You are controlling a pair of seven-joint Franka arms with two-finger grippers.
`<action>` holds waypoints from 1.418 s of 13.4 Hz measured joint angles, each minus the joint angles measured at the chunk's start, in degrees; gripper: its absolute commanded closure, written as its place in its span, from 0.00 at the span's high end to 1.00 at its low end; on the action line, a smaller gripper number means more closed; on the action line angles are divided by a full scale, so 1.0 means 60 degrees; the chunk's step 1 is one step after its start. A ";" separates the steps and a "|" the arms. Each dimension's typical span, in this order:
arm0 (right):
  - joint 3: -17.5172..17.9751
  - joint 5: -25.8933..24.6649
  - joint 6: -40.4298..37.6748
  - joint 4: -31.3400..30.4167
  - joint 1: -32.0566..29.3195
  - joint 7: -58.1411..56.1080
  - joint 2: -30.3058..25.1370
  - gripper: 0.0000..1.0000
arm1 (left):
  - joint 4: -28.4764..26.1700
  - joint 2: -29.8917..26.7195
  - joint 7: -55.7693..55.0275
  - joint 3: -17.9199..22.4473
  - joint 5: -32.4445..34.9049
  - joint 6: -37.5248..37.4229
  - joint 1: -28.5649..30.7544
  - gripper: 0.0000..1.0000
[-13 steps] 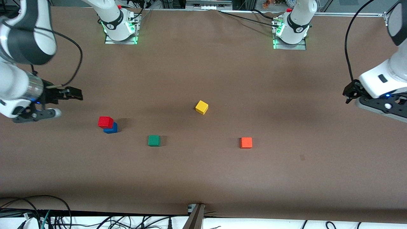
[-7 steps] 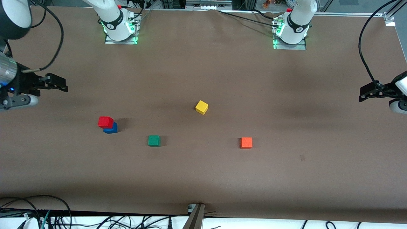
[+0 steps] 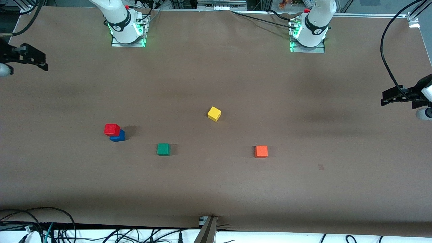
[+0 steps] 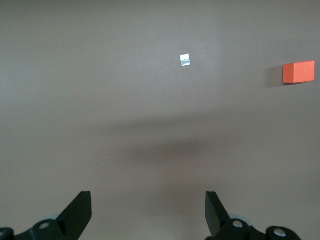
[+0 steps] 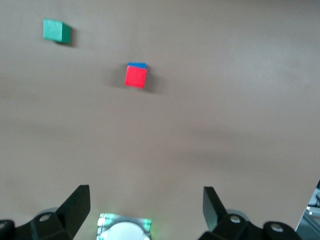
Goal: Pass red block to right arm, stack on blue
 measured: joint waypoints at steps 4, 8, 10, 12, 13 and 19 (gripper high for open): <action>0.0073 0.0028 -0.0176 -0.0108 -0.0036 0.0586 0.0088 1.00 | 0.0006 -0.0001 -0.0488 0.0000 -0.0001 -0.0002 0.0009 1.00; 0.0086 0.0045 -0.0167 -0.0085 -0.0040 0.0629 0.0123 1.00 | 0.0016 -0.0039 -0.1075 -0.0093 -0.0584 -0.0341 -0.0081 1.00; 0.0088 0.0045 -0.0164 -0.0083 -0.0040 0.0648 0.0125 1.00 | -0.0030 -0.0088 -0.1339 0.0324 -0.0638 -0.0388 -0.0675 1.00; 0.0090 0.0046 -0.0163 -0.0081 -0.0040 0.0656 0.0126 1.00 | -0.0175 -0.0290 -0.1446 0.1685 -0.0710 -0.0418 -0.2033 1.00; 0.0091 0.0047 -0.0162 -0.0079 -0.0040 0.0661 0.0126 1.00 | -0.0288 -0.0437 -0.1464 0.2326 -0.0914 -0.0432 -0.2565 1.00; 0.0085 0.0267 -0.0158 -0.0071 -0.0062 0.0753 0.0128 1.00 | -0.2180 -0.2064 -0.1479 0.3151 -0.1358 0.0042 -0.2961 1.00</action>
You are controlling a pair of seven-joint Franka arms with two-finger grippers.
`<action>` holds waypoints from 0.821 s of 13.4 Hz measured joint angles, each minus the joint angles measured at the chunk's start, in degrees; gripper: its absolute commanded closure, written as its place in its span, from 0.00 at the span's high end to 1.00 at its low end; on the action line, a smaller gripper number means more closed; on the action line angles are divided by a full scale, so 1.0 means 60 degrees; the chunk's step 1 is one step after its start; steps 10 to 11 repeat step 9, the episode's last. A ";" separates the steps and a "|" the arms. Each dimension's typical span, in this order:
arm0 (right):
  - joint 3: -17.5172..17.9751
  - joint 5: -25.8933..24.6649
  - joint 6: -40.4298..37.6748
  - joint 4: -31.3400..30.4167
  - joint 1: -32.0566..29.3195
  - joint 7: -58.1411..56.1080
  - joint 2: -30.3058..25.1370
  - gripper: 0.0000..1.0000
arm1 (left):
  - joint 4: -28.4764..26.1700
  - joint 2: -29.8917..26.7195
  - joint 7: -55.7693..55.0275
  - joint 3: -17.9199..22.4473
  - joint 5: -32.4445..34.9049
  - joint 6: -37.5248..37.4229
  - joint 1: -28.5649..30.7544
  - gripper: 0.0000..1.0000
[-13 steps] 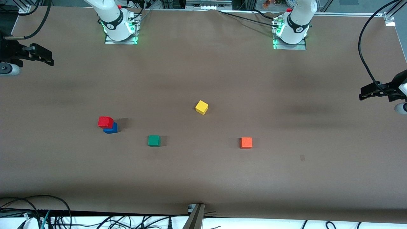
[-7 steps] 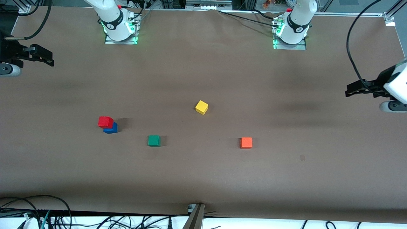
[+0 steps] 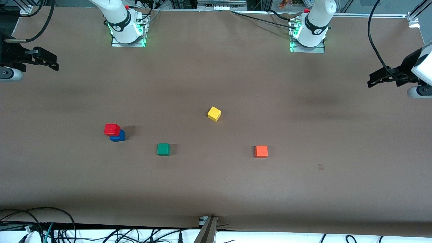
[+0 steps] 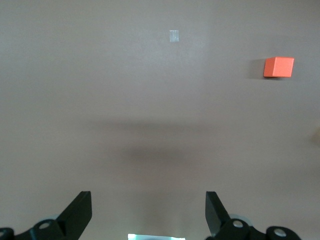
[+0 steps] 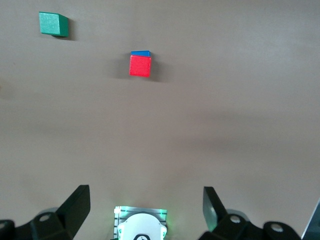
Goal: Pass red block to right arm, stack on blue
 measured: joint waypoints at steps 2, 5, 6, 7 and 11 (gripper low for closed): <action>-0.0022 0.0046 0.0000 0.0000 -0.0027 0.0010 0.0000 1.00 | 0.0000 -0.0019 0.0000 0.0000 0.0000 0.0000 -0.0012 1.00; -0.0022 0.0049 0.0001 0.0000 -0.0040 0.0011 0.0000 1.00 | 0.0028 -0.0001 0.0000 0.0000 0.0021 0.0108 -0.0013 1.00; -0.0022 0.0051 0.0002 0.0001 -0.0040 0.0011 0.0000 1.00 | 0.0132 0.0046 0.0001 -0.0001 0.0046 0.0176 -0.0014 1.00; -0.0022 0.0052 0.0003 0.0001 -0.0040 0.0011 0.0000 1.00 | 0.0255 0.0100 0.0001 0.0000 0.0058 0.0184 -0.0014 1.00; -0.0022 0.0053 0.0004 0.0001 -0.0040 0.0011 0.0000 1.00 | 0.0518 0.0189 0.0000 -0.0001 0.0068 0.0185 -0.0015 1.00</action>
